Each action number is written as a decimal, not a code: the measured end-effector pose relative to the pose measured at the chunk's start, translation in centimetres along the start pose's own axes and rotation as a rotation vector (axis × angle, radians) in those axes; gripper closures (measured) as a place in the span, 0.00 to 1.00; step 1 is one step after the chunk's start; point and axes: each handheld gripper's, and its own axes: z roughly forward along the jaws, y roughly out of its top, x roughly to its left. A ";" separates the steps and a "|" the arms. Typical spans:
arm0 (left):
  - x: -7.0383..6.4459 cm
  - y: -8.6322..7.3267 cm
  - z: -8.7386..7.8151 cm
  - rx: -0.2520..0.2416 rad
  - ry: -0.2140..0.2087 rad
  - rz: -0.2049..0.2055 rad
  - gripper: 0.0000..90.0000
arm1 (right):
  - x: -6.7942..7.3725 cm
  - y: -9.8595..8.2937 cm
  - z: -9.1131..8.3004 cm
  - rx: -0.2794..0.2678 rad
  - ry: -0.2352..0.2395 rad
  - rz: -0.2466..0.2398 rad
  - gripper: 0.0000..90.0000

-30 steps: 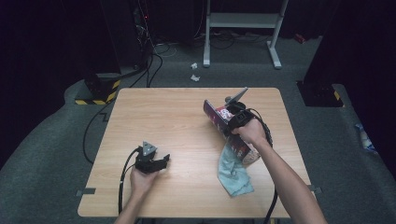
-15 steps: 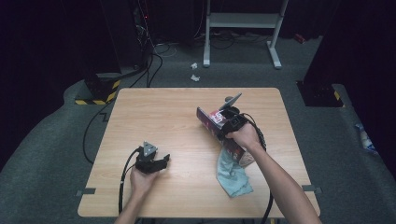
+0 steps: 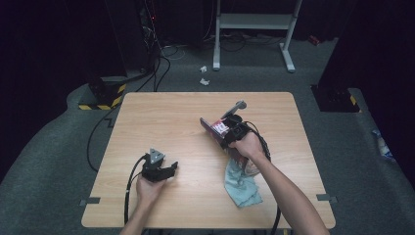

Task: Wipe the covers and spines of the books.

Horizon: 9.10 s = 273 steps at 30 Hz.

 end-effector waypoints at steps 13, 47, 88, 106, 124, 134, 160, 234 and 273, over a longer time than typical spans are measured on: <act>-0.1 0.0 0.0 0.004 0.007 0.009 0.37 | 0.2 -0.2 1.0 0.000 0.055 -0.050 0.71; -5.7 4.0 0.7 0.150 -0.111 0.022 0.37 | -4.5 -6.8 -1.0 -0.106 -0.092 -0.019 0.61; -8.4 7.8 4.4 0.233 -0.143 0.005 0.38 | -8.9 -12.9 0.3 -0.172 -0.108 0.116 0.69; -4.4 9.0 6.5 0.213 -0.040 -0.012 0.38 | -4.7 -9.8 2.8 -0.206 -0.105 0.002 0.71; -6.5 7.9 2.4 0.280 -0.069 0.045 0.37 | -1.7 -12.0 1.4 -0.252 -0.126 -0.104 0.66; -8.0 6.4 -0.5 0.283 -0.132 0.076 0.33 | -2.3 -10.6 1.4 -0.280 -0.154 -0.082 0.62; -10.5 8.6 3.7 0.409 -0.132 0.101 0.45 | 3.8 -10.4 4.1 -0.221 -0.039 -0.280 0.65; -4.7 11.5 8.3 0.438 0.035 -0.069 0.30 | -0.7 -14.6 1.8 -0.103 -0.203 -0.368 1.00; -7.6 11.1 7.4 0.483 -0.030 0.040 0.30 | -5.6 -12.4 1.4 -0.129 -0.339 -0.174 0.89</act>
